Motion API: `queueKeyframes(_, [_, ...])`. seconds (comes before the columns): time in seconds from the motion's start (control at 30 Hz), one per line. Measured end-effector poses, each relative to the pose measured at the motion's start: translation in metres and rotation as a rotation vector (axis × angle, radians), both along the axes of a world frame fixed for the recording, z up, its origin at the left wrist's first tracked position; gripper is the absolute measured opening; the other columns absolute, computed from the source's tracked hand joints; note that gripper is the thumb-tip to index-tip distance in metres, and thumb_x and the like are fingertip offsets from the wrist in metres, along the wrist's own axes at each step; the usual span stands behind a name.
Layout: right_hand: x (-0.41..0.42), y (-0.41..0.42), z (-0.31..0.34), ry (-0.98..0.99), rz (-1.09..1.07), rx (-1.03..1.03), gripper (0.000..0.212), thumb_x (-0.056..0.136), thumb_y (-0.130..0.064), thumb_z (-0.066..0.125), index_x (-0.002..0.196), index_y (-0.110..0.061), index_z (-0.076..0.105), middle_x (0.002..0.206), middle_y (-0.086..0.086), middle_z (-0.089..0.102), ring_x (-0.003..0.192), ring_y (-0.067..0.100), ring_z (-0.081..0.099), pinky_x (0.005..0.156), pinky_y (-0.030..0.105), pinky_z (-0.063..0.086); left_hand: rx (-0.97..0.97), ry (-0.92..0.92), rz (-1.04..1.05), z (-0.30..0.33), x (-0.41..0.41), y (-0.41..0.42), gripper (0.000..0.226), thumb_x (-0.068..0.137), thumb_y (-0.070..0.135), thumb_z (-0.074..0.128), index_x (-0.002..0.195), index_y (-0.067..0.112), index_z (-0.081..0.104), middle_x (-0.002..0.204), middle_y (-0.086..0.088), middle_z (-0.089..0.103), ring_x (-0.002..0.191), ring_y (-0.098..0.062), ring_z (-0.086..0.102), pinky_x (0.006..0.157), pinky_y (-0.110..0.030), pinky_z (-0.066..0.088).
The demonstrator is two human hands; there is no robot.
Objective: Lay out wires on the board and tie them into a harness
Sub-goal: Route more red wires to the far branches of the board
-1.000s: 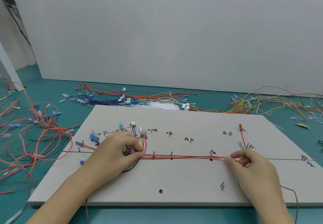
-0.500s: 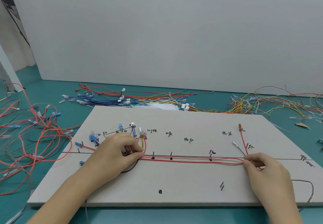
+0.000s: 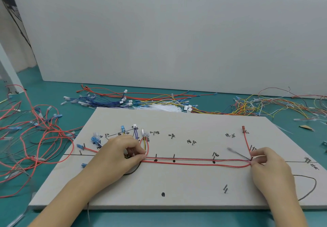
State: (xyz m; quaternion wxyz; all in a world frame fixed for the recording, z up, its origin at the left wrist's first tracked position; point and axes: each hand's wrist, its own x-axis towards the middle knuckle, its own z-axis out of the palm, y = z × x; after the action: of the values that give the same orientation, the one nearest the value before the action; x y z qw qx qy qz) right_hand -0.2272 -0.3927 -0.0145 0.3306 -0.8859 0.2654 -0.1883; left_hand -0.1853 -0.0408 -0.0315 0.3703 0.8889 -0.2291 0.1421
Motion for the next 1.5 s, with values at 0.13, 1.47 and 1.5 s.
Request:
queueKeyframes(0.13, [-0.004, -0.003, 0.002, 0.014, -0.018, -0.026, 0.028, 0.088, 0.0, 0.055, 0.11, -0.015, 0.063, 0.097, 0.004, 0.066, 0.09, 0.025, 0.048, 0.072, 0.033, 0.032, 0.009, -0.006, -0.006, 0.001, 0.001, 0.0, 0.022, 0.076, 0.018, 0.081, 0.072, 0.035, 0.069, 0.079, 0.019, 0.065, 0.075, -0.009, 0.06, 0.066, -0.018, 0.044])
queueKeyframes(1.47, [0.041, -0.012, 0.024, 0.147, -0.012, 0.025, 0.029, 0.082, 0.003, 0.045, 0.082, -0.019, 0.064, 0.089, 0.003, 0.06, 0.074, 0.026, 0.055, 0.067, 0.031, 0.039, 0.022, -0.007, 0.002, -0.005, 0.005, 0.002, 0.022, 0.077, 0.023, 0.08, 0.083, 0.04, 0.066, 0.08, 0.019, 0.065, 0.077, -0.009, 0.061, 0.066, -0.02, 0.046])
queueKeyframes(1.5, [0.045, -0.013, 0.027, 0.167, -0.013, 0.016, 0.028, 0.082, 0.003, 0.046, 0.08, -0.019, 0.064, 0.089, 0.004, 0.062, 0.074, 0.026, 0.055, 0.069, 0.031, 0.041, 0.023, -0.007, 0.002, -0.005, 0.005, 0.002, 0.023, 0.077, 0.023, 0.08, 0.083, 0.04, 0.066, 0.08, 0.019, 0.065, 0.077, -0.009, 0.061, 0.066, -0.02, 0.045])
